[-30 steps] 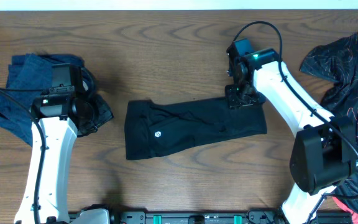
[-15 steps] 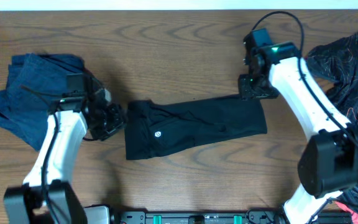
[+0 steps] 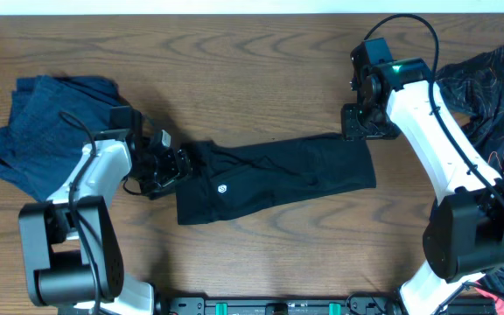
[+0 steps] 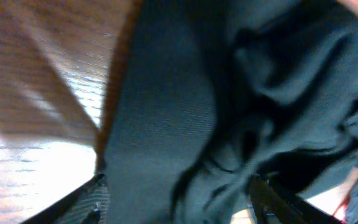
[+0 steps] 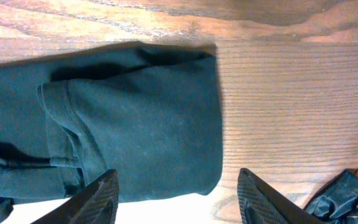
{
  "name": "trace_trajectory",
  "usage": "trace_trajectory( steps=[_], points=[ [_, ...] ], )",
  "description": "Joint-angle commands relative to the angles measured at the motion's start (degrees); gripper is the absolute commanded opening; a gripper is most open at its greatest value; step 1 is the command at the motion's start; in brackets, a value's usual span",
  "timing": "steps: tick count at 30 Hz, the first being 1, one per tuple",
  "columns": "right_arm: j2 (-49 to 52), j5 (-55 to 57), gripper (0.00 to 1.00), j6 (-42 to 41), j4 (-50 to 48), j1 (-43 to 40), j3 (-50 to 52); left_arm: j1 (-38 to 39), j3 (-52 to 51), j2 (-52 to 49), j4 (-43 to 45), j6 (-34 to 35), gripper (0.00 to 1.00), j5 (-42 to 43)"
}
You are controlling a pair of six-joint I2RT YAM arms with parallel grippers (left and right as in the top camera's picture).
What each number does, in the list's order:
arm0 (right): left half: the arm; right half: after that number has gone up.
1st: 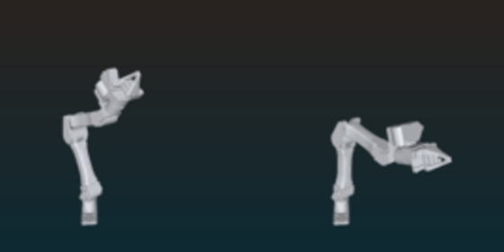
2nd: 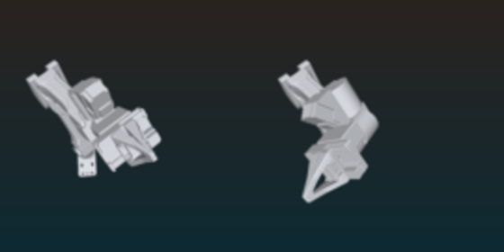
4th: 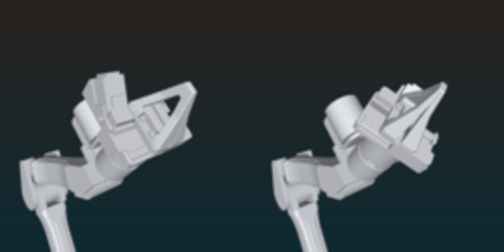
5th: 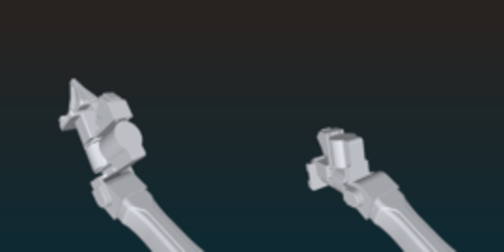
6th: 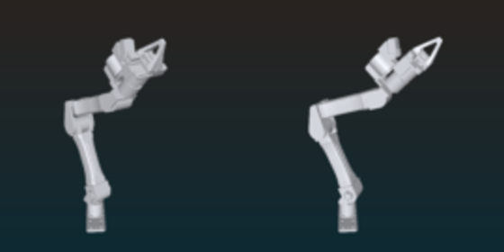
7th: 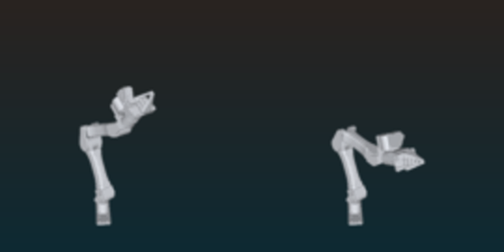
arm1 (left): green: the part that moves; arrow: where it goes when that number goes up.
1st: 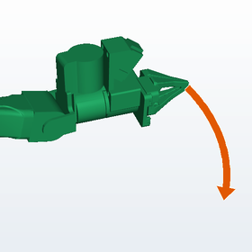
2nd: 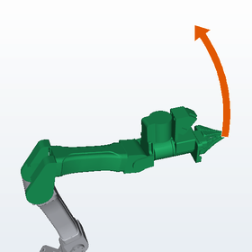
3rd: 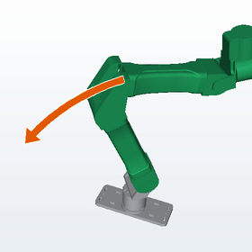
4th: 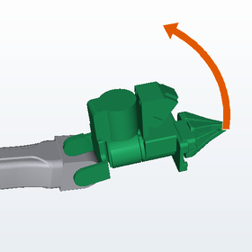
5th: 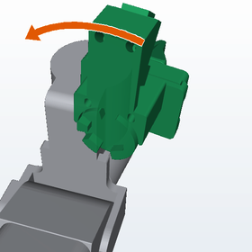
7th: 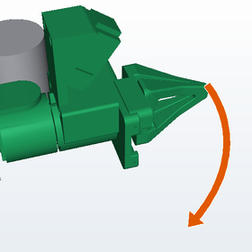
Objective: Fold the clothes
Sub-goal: 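Grasp the black strip's left end with the left gripper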
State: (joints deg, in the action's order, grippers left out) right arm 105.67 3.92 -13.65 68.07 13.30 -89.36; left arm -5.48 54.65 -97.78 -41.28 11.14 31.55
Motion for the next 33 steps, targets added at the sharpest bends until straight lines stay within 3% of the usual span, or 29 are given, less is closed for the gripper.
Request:
trace_trajectory(
  steps=[1,9,13,33],
  points=[
    [-1.1,0.6,0.59,-0.9,0.1,-0.4,-1.3,-0.2,-0.2,-1.2,-0.1,-1.3,0.78,-4.2],
    [-1.1,0.6,0.6,-0.9,0.1,-0.4,-1.3,-0.2,-0.2,-1.2,0.0,-4.4,0.84,-4.9],
    [-1.1,0.6,0.6,-0.9,0.1,-0.4,-1.3,-0.2,-0.2,-1.2,0.8,-8.2,0.84,0.9],
    [-1.1,0.6,0.6,-0.9,0.5,-0.4,-1.3,-0.2,-5.4,-1.2,6.7,-9.0,0.86,3.2]
  ],
)
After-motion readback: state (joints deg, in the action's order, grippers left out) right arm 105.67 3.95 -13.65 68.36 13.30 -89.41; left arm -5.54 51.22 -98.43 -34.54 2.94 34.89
